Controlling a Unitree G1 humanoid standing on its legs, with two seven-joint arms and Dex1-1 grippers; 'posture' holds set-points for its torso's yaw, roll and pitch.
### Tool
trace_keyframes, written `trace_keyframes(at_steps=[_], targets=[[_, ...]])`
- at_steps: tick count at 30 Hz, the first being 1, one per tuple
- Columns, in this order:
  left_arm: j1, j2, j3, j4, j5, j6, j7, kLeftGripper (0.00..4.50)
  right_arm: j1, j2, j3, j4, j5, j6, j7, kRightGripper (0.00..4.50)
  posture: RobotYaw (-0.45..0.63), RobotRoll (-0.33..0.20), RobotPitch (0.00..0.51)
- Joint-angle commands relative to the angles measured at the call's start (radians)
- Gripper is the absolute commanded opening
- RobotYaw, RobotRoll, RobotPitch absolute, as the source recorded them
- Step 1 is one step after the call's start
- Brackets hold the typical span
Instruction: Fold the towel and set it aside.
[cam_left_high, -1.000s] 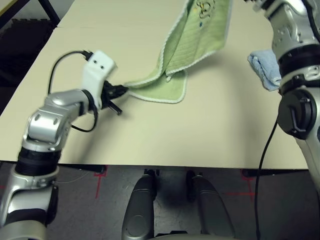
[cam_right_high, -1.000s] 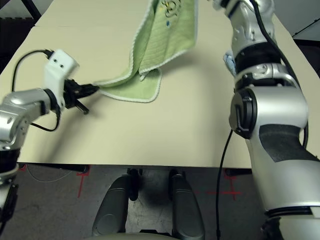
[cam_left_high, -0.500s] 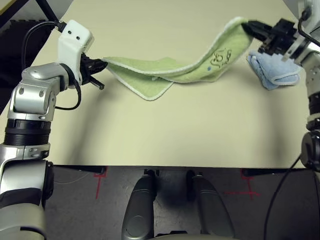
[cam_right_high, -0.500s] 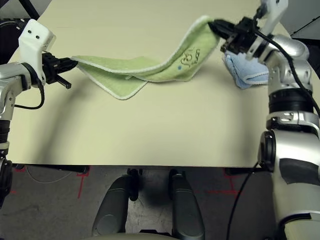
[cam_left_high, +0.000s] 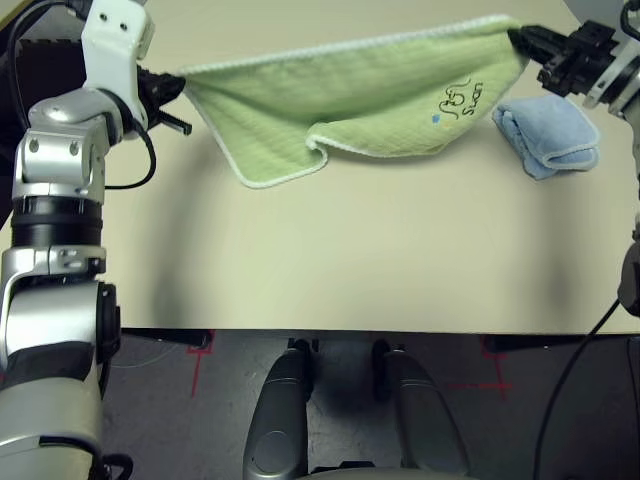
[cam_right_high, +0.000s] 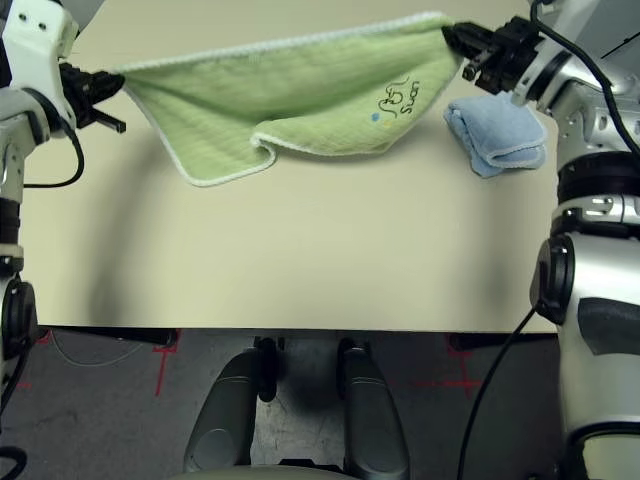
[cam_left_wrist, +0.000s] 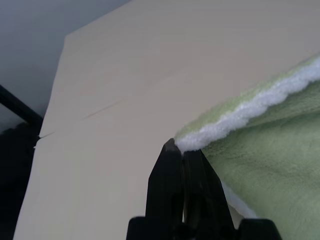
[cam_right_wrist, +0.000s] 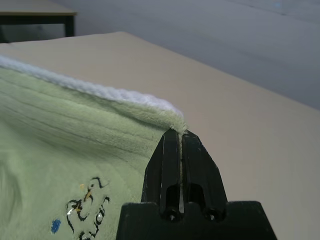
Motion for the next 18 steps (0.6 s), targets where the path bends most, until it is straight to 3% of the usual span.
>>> trace_keyframes(at_steps=[1, 6, 12, 18], targets=[[-0.073, -0.013, 0.017, 0.167, 0.039, -0.113, 0.097, 0.02, -0.050, 0.005, -0.008, 0.081, -0.044, -0.077, -0.110, 0.00, 0.03, 0.000, 0.309], [-0.217, -0.029, 0.024, 0.378, 0.075, -0.283, 0.251, 0.02, -0.120, 0.027, -0.018, 0.137, -0.073, -0.123, -0.214, 0.00, 0.03, 0.000, 0.321], [-0.332, -0.036, 0.052, 0.483, 0.077, -0.435, 0.328, 0.02, -0.179, 0.000, -0.060, 0.158, -0.069, -0.188, -0.297, 0.00, 0.04, 0.000, 0.335], [-0.298, -0.039, 0.057, 0.489, 0.074, -0.423, 0.199, 0.02, -0.113, -0.014, -0.119, 0.147, -0.005, -0.179, -0.076, 0.00, 0.02, 0.000, 0.357]])
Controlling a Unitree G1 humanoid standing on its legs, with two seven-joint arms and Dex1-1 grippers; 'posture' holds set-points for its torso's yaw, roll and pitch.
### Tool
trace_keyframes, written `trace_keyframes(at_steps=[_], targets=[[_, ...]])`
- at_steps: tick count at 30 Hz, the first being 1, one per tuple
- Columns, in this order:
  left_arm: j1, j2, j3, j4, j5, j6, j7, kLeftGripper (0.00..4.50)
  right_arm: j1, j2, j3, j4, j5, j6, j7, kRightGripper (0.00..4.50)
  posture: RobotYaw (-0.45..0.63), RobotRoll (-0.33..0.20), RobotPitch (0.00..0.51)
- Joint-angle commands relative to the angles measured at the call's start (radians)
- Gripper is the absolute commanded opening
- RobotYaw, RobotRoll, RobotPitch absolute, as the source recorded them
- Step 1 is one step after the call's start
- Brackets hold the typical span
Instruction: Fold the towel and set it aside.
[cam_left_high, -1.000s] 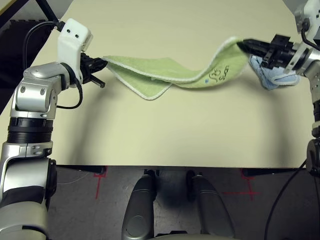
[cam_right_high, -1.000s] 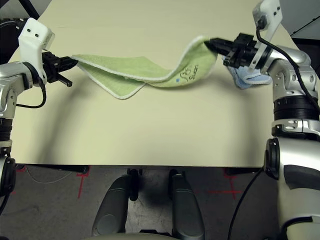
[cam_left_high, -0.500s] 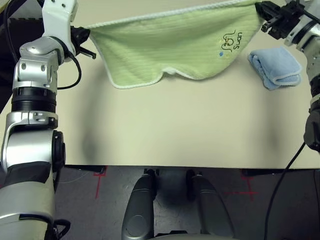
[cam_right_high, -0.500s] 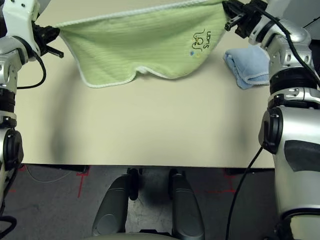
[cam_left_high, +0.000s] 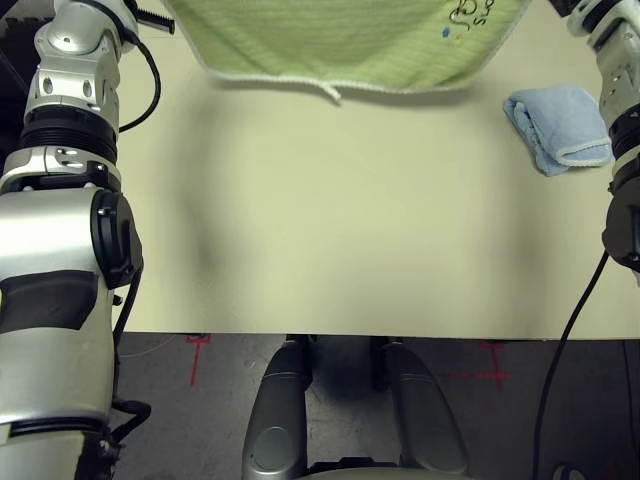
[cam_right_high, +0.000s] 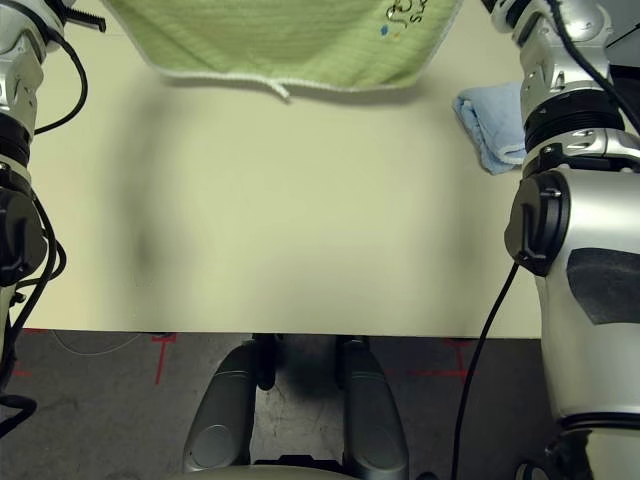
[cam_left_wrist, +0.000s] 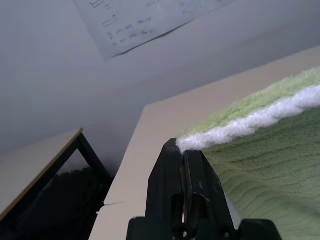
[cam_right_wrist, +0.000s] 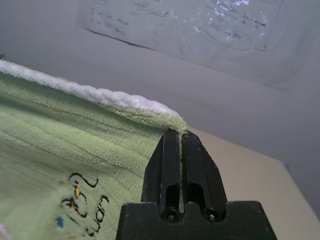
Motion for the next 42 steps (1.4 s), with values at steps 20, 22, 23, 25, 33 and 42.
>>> trace_keyframes(at_steps=[20, 22, 23, 25, 33, 42], targets=[[0.536, 0.349, -0.197, -0.712, -0.047, 0.584, -1.152, 0.02, 0.331, -0.184, 0.108, -0.140, -0.014, 0.172, 0.832, 0.00, 0.02, 0.000, 0.386], [0.544, 0.380, -0.208, -0.739, -0.055, 0.613, -1.220, 0.02, 0.331, -0.201, 0.130, -0.134, -0.036, 0.151, 0.855, 0.00, 0.02, 0.000, 0.386], [0.546, 0.393, -0.212, -0.745, -0.057, 0.620, -1.246, 0.02, 0.330, -0.207, 0.138, -0.131, -0.043, 0.142, 0.863, 0.00, 0.02, 0.000, 0.386], [0.553, 0.423, -0.224, -0.753, -0.055, 0.623, -1.301, 0.02, 0.330, -0.217, 0.154, -0.131, -0.055, 0.129, 0.892, 0.00, 0.03, 0.000, 0.388], [0.532, 0.561, -0.355, -0.800, -0.152, 0.644, -1.389, 0.02, 0.356, -0.264, 0.242, -0.121, -0.132, -0.007, 1.021, 0.00, 0.04, 0.000, 0.381], [0.493, 0.653, -0.515, -0.805, -0.235, 0.575, -1.389, 0.02, 0.357, -0.313, 0.392, -0.145, -0.070, -0.035, 1.044, 0.00, 0.04, 0.000, 0.370]])
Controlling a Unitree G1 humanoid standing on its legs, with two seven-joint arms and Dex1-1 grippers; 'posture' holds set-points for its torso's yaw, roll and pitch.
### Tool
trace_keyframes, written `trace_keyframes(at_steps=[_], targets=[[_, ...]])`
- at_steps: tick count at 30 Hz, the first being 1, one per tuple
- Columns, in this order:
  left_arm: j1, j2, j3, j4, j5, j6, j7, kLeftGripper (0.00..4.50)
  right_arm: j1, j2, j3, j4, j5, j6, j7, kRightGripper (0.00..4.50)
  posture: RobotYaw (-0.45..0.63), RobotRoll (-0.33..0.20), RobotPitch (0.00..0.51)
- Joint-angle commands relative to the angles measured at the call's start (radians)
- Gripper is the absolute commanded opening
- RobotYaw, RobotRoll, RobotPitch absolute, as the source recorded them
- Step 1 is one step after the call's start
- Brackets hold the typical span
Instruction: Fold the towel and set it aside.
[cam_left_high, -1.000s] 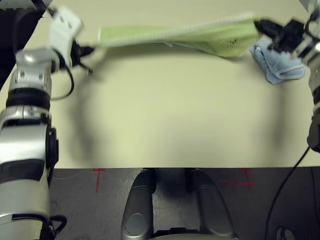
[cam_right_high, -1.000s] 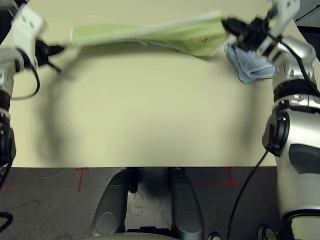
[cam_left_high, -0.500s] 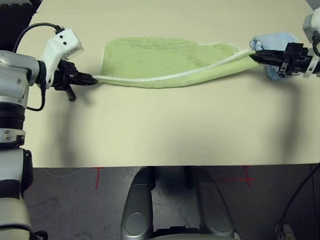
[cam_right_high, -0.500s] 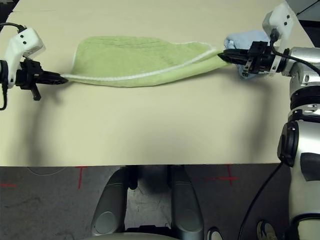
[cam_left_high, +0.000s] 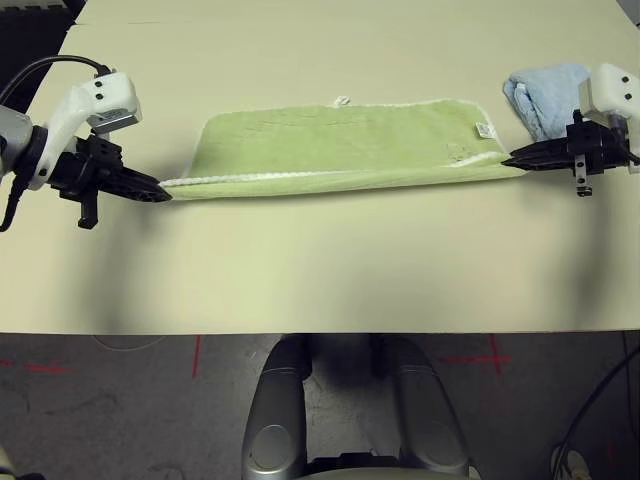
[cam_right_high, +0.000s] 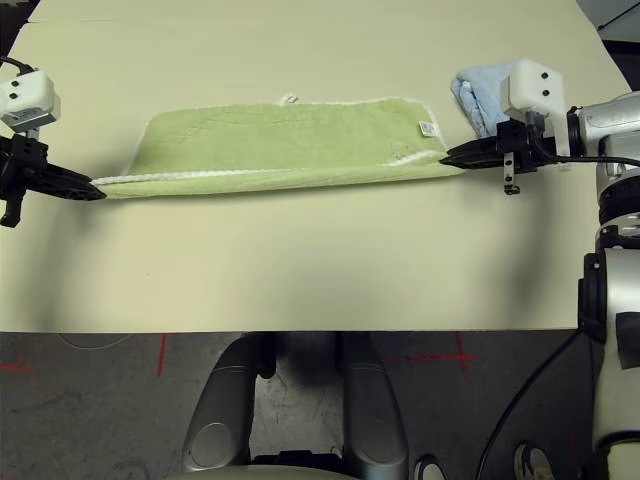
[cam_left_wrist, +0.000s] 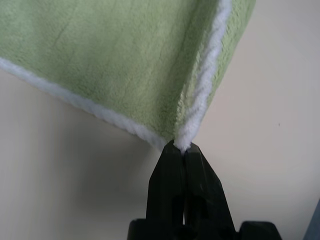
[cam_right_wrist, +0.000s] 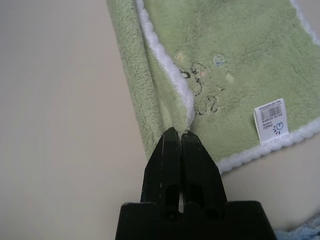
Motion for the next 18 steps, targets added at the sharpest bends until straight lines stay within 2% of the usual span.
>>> trace_keyframes(at_steps=[1, 10, 13, 18], targets=[[-0.004, 0.057, -0.048, 0.017, -0.010, -0.031, -0.008, 0.02, 0.022, -0.064, 0.077, -0.029, 0.063, 0.019, 0.009, 0.00, 0.04, 0.000, 0.369], [-0.036, 0.143, -0.170, -0.013, -0.116, -0.058, -0.008, 0.02, 0.115, -0.192, 0.273, -0.298, 0.370, 0.244, 0.009, 0.00, 0.04, 0.000, 0.362], [-0.053, 0.120, -0.165, 0.013, -0.100, -0.061, -0.008, 0.02, 0.154, -0.236, 0.312, -0.410, 0.464, 0.342, 0.009, 0.00, 0.04, 0.000, 0.363], [-0.116, 0.043, -0.160, 0.091, -0.054, -0.061, -0.008, 0.02, 0.164, -0.236, 0.301, -0.425, 0.500, 0.371, 0.009, 0.00, 0.04, 0.000, 0.361]])
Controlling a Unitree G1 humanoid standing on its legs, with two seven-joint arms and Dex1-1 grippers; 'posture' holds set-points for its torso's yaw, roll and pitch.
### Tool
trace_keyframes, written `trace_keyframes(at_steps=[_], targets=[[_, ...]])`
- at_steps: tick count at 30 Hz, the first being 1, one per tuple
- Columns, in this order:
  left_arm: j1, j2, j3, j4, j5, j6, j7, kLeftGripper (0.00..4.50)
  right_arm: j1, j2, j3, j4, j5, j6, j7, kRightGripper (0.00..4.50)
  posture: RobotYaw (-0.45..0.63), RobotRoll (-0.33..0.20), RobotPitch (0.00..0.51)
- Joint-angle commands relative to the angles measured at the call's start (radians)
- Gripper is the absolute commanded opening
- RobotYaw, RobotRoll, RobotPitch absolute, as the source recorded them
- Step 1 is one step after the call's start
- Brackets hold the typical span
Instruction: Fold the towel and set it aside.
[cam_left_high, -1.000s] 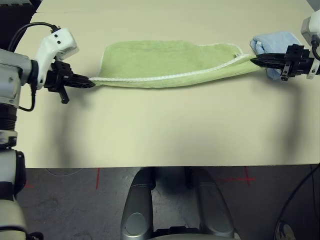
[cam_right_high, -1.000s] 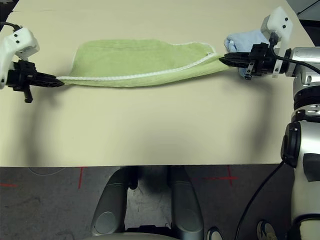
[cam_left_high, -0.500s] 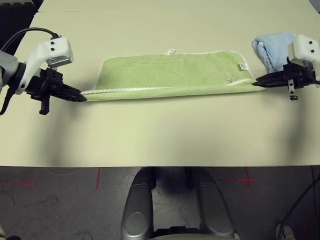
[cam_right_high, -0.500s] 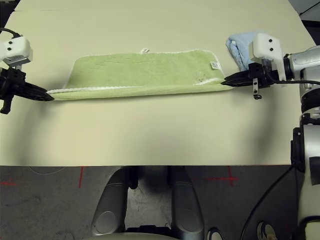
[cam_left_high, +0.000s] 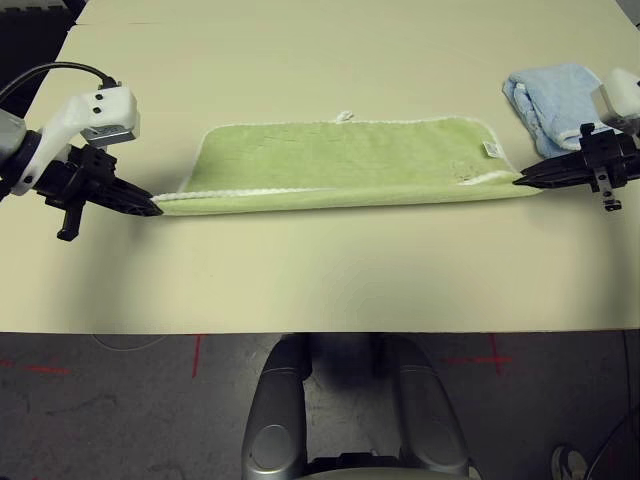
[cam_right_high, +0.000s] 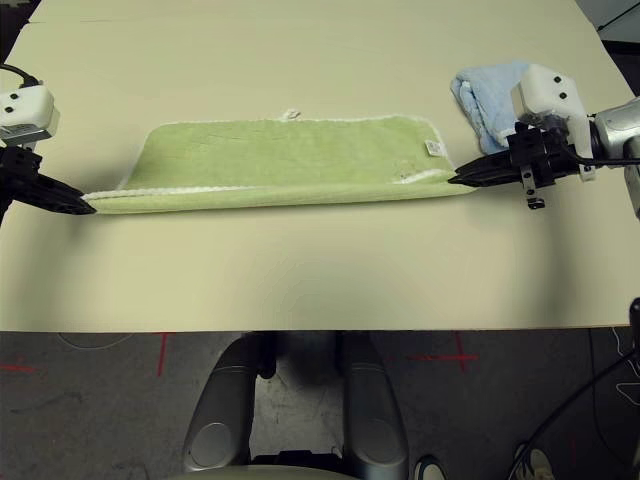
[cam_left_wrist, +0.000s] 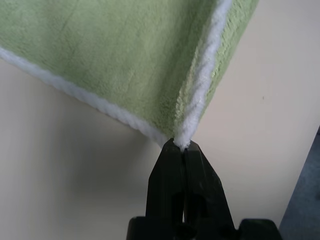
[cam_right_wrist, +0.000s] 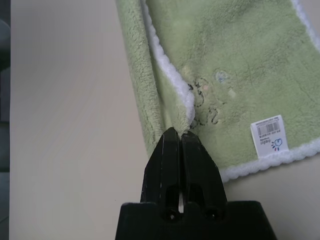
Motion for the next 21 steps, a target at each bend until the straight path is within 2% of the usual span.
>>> trace_keyframes(at_steps=[1, 6, 9, 12, 16, 21], targets=[[-0.040, -0.033, -0.009, 0.058, 0.044, -0.005, -0.008, 0.02, 0.009, -0.006, -0.007, 0.015, 0.008, -0.003, 0.006, 0.00, 0.04, 0.000, 0.361], [-0.115, -0.094, -0.043, 0.132, 0.072, -0.021, -0.008, 0.02, -0.019, 0.032, -0.049, 0.145, -0.066, -0.095, 0.006, 0.00, 0.03, 0.000, 0.360], [-0.134, -0.098, -0.073, 0.177, 0.088, -0.048, -0.008, 0.02, -0.014, 0.030, -0.058, 0.198, -0.112, -0.168, 0.006, 0.00, 0.03, 0.000, 0.359], [-0.140, -0.101, -0.084, 0.230, 0.107, -0.072, -0.008, 0.02, -0.015, 0.054, -0.128, 0.260, -0.136, -0.183, 0.006, 0.00, 0.02, 0.000, 0.359], [-0.149, -0.125, -0.060, 0.321, 0.161, -0.109, -0.008, 0.02, -0.007, 0.090, -0.227, 0.303, -0.145, -0.147, -0.012, 0.00, 0.03, 0.000, 0.360], [-0.176, -0.183, 0.007, 0.427, 0.242, -0.161, -0.004, 0.02, 0.006, 0.118, -0.299, 0.307, -0.174, -0.120, -0.042, 0.00, 0.03, 0.000, 0.360]])
